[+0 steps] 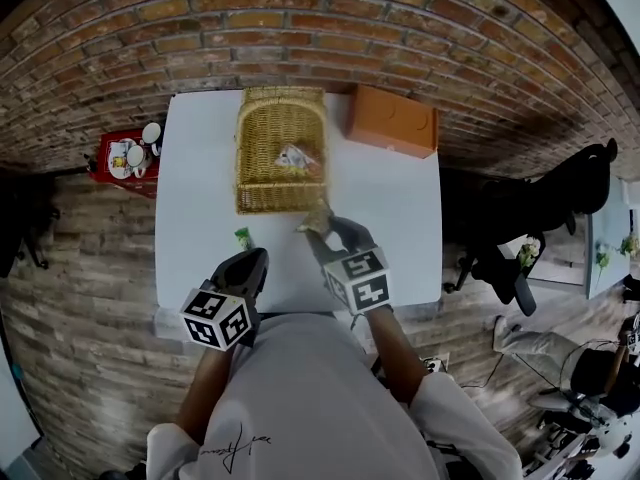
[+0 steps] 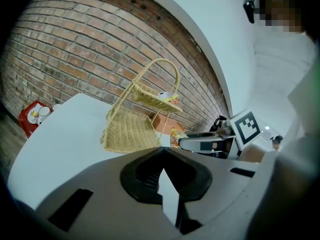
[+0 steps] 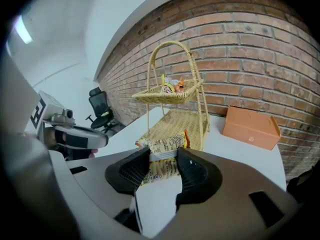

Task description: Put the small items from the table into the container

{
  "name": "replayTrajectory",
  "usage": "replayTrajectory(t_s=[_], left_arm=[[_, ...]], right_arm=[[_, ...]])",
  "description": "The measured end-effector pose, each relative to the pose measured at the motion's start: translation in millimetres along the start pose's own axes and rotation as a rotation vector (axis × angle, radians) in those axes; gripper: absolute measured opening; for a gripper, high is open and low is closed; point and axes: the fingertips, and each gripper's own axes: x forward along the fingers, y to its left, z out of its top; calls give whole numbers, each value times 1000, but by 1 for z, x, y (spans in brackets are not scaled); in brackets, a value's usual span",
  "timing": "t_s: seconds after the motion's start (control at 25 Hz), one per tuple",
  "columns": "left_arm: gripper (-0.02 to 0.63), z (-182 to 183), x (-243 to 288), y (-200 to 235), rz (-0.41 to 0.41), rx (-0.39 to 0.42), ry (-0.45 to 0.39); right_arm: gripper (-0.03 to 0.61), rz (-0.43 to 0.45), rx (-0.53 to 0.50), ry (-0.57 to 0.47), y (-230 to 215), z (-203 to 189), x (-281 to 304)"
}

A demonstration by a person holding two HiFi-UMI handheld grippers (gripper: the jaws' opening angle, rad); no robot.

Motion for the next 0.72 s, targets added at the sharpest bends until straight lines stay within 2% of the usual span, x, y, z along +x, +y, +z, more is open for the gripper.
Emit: replayTrajectory(t_s=[0.72], left_arm=[[9, 19, 1, 4, 0, 23, -39]], right_arm=[[187, -12, -14, -11, -4, 15, 34]])
